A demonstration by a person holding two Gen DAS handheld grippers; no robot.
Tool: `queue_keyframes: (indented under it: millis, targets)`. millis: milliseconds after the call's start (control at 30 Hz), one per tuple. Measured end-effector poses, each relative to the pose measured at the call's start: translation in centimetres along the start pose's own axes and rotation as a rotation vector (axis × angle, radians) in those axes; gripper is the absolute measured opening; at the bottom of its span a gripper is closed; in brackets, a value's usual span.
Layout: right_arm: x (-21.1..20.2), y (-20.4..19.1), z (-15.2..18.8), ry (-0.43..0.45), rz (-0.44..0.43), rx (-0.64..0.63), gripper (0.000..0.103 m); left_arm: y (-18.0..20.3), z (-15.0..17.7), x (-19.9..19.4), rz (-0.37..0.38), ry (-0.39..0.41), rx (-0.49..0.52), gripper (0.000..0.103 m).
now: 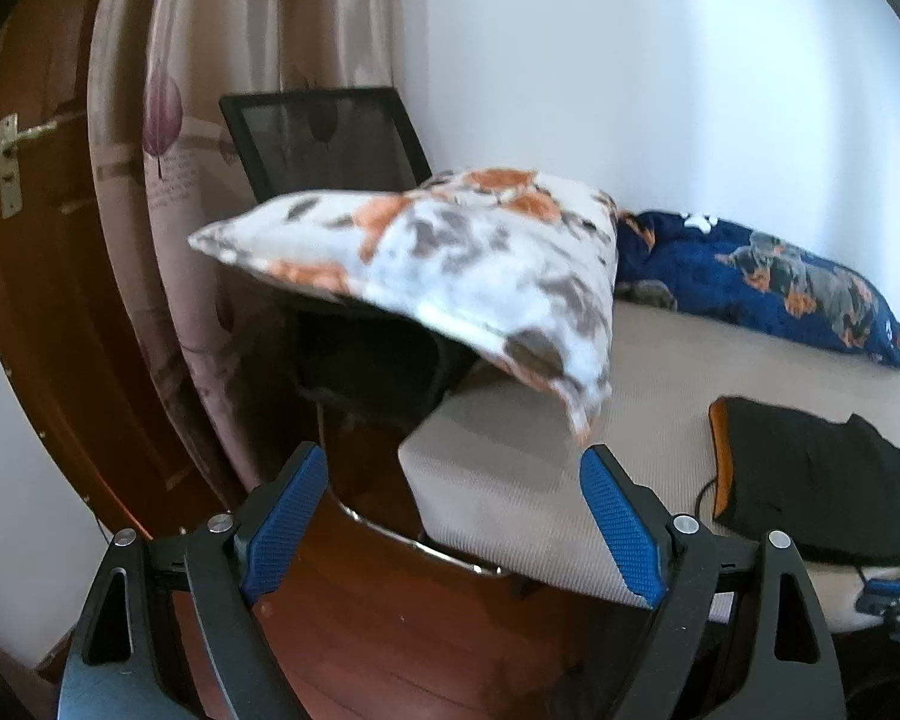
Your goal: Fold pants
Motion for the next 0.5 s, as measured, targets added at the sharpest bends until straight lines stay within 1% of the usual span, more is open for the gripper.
queue_keyframes:
  millis: [33, 67, 133, 233, 300, 333, 367, 433, 500]
  targets:
    - [0.3, 0.0, 0.0, -0.016, 0.001, -0.002, 0.008, 0.1, -0.3, -0.3, 0.000, 0.009, 0.003, 0.090]
    - [0.6, -0.2, 0.1, -0.029, -0.004, -0.006, 0.005, 0.3, -0.5, -0.5, 0.002, 0.019, 0.009, 0.091]
    - [0.5, -1.1, 0.1, -0.026, -0.035, -0.029, 0.005, 1.0, -0.8, -0.9, 0.011, 0.031, 0.025, 0.091]
    - [-0.8, -3.8, 0.4, -0.005, -0.122, -0.092, 0.005, 2.4, -0.9, -1.3, 0.022, 0.039, 0.063, 0.091]
    - [-2.8, -7.4, 0.9, 0.036, -0.247, -0.195, 0.005, 3.6, -1.0, -1.5, 0.028, 0.045, 0.099, 0.091]
    - [-3.6, -8.9, 1.2, 0.045, -0.294, -0.240, 0.005, 4.1, -1.1, -1.7, 0.030, 0.048, 0.111, 0.091]
    - [-4.9, -11.3, 1.8, 0.049, -0.375, -0.306, 0.005, 4.8, -1.2, -1.9, 0.035, 0.054, 0.128, 0.091]
    - [-6.8, -14.5, 2.8, 0.037, -0.505, -0.387, 0.005, 5.7, -1.5, -2.5, 0.047, 0.062, 0.151, 0.091]
    - [-9.0, -17.8, 4.6, -0.007, -0.647, -0.498, 0.006, 6.6, -2.0, -3.1, 0.060, 0.074, 0.173, 0.094]
Point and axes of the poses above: each gripper's, at about its wrist camera, not at the fingertips, and x roughly the way its jaws point, y to its right, z to its underside, the point moved 10 cm from there along x, roughly the way its jaws point, and after that the axes turned 14 degrees about -y, right-handed, at the moved point
